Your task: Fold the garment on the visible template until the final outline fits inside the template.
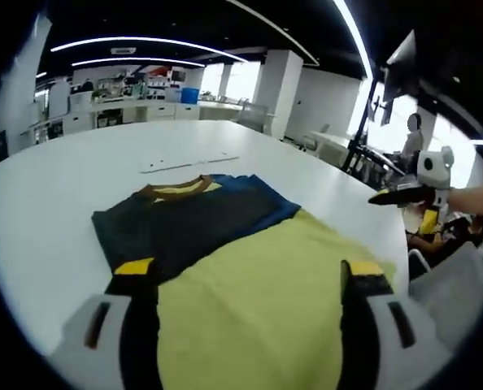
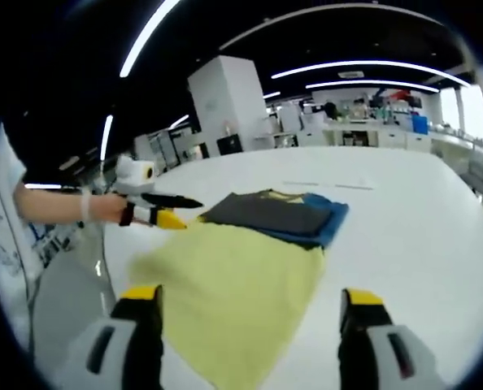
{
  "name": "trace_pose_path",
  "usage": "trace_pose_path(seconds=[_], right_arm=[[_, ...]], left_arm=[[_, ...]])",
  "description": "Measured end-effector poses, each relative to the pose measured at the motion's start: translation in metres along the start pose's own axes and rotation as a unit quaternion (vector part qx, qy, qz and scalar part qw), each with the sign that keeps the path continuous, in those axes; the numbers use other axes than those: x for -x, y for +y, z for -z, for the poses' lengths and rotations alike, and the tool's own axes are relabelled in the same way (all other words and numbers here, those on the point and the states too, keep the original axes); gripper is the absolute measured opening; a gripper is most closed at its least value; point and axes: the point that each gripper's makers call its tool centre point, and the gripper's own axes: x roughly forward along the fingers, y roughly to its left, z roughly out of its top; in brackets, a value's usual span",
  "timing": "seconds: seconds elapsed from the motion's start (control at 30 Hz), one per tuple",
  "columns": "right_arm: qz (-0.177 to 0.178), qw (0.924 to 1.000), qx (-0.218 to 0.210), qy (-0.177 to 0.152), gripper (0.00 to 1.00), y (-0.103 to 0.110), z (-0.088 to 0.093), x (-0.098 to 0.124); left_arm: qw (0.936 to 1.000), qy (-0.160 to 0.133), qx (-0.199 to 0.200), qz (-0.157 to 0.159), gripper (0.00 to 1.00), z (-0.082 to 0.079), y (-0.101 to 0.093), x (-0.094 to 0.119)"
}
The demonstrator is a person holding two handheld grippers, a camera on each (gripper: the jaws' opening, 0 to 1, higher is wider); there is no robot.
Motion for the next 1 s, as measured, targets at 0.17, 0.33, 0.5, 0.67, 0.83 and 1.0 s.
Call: trace_pose_path(seconds=[0.17,0.33,0.5,0.67,0.83,1.0], right_arm=[[-0.003,1.0,0.001,0.006,0.9,0.002,0.004,0.002],[-0.004,1.0,0.002,0.008,0.9,0.002,0.007,0.004],[-0.003,0.9999,0.001,0.013,0.89,0.003,0.012,0.007],[-0.004,0.9998,-0.002,0.02,0.87,0.004,0.02,0.009],[-0.005,0.9994,-0.017,0.031,0.82,0.005,0.034,0.011],[-0.019,0.9982,-0.041,0.04,0.79,0.012,0.046,0.014]], left_arm=[[0.9997,0.006,0.014,-0.017,0.88,0.016,0.005,0.019],[0.9993,0.007,0.02,-0.03,0.87,0.027,0.011,0.038],[0.9986,0.007,0.031,-0.042,0.84,0.033,0.017,0.051],[0.9984,0.011,0.035,-0.042,0.82,0.044,0.016,0.063],[0.9979,0.025,0.043,-0.042,0.79,0.061,0.014,0.077],[0.9976,0.037,0.045,-0.038,0.77,0.075,0.014,0.092]])
